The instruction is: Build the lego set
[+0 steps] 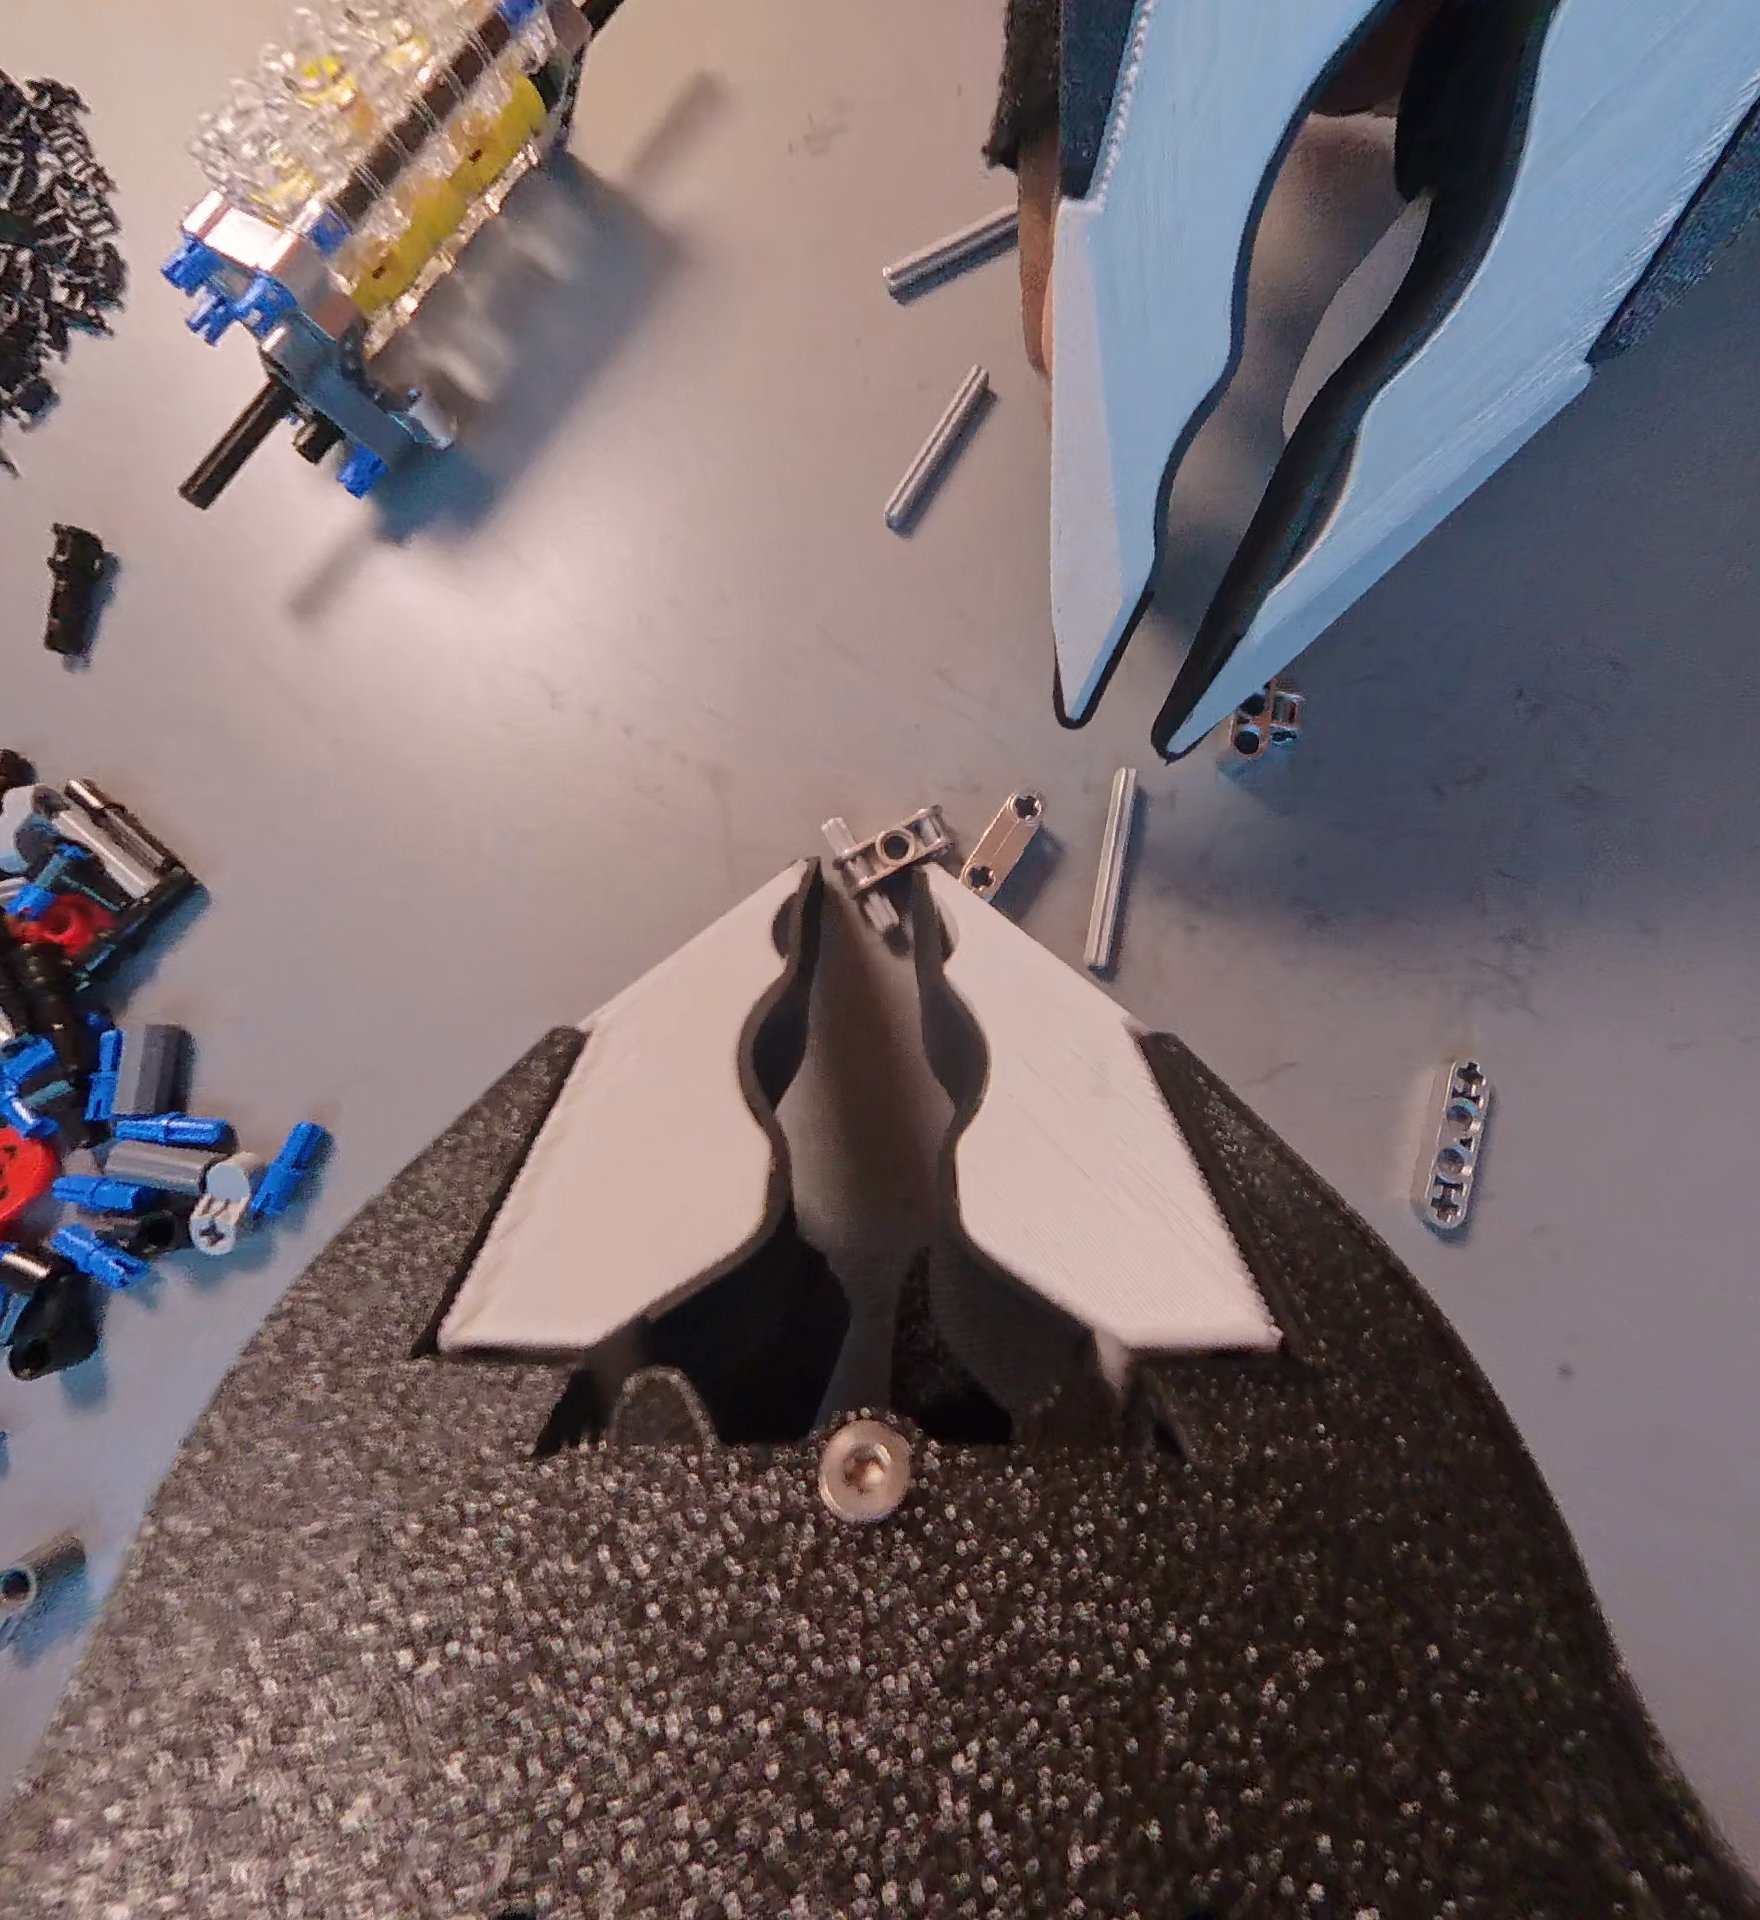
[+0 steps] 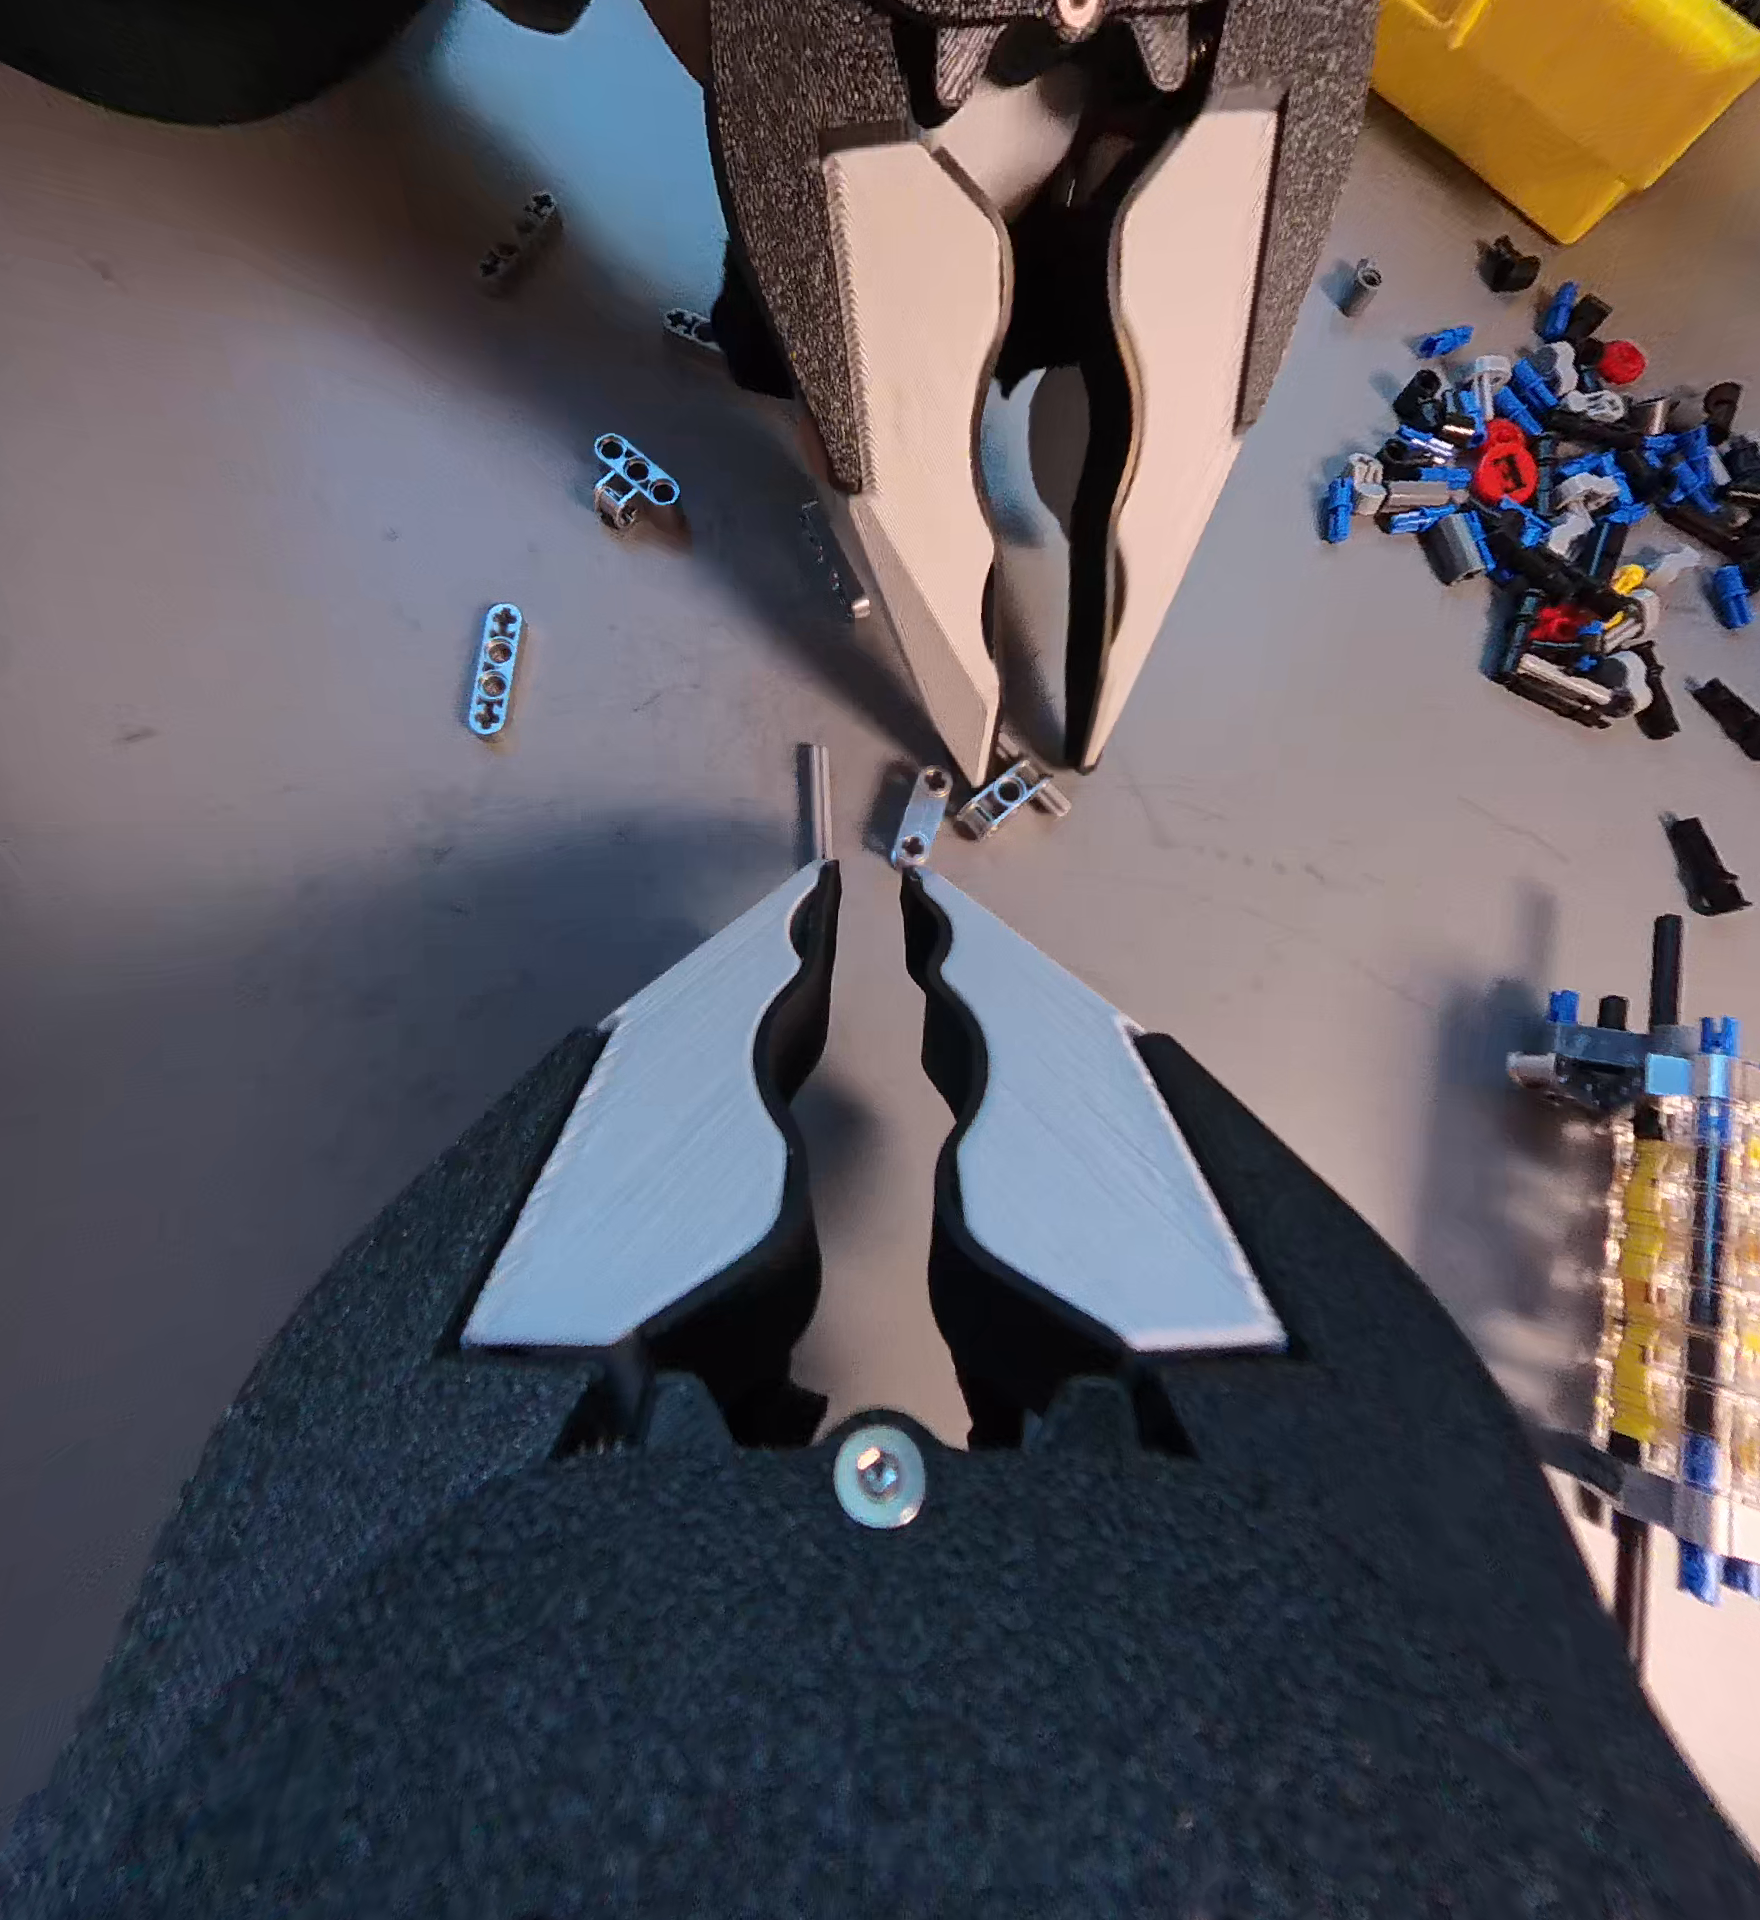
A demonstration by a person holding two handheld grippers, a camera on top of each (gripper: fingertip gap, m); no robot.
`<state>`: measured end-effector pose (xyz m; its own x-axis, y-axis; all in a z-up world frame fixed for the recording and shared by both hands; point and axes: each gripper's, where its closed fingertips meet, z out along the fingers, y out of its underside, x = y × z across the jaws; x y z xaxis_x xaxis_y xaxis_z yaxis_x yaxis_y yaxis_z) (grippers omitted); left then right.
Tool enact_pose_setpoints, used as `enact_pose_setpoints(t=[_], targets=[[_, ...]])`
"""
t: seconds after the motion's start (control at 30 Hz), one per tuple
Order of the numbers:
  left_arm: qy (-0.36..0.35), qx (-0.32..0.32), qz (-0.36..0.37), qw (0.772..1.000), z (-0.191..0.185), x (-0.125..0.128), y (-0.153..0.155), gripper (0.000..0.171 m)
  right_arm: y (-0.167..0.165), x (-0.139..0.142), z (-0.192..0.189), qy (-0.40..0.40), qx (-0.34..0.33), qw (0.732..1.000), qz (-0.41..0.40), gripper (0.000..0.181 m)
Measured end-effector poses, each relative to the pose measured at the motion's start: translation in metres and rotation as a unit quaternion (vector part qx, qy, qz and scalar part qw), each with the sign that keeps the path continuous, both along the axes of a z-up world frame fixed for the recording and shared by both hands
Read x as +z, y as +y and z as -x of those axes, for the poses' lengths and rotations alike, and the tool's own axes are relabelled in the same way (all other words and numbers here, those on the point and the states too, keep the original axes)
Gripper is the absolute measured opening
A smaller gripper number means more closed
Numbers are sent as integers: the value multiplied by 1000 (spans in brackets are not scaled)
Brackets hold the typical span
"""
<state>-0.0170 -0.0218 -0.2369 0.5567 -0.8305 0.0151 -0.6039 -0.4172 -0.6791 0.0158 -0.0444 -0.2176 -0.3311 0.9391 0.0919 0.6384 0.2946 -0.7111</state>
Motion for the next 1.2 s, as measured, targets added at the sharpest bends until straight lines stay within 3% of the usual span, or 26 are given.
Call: enact_pose_setpoints(t=[0.07,0.33,0.5,0.73,0.83,1.07,1.2], targets=[[-1,0,-3,1000,-2,0,-1,3,-3,-2,0,-3,4,1000,2,10],[20,-1,-15,1000,9,1,-15,3,-12,-18,4,-32,16,999,-5,9],[0,-9,13,1000,14,4,-40,3,-15,-19,5,-37,23,999,-6,2],[-100,-34,-10,994,-1,44,-49,16,-11,14,6,38,25,999,-1,2],[-98,-43,-33,994,-8,49,-50,17,-17,21,9,56,34,998,4,2],[-100,-60,-47,992,-17,49,-53,3,-23,30,10,81,44,996,15,2],[-184,-57,-62,979,-17,73,-49,2,-20,55,13,151,37,987,42,3]])
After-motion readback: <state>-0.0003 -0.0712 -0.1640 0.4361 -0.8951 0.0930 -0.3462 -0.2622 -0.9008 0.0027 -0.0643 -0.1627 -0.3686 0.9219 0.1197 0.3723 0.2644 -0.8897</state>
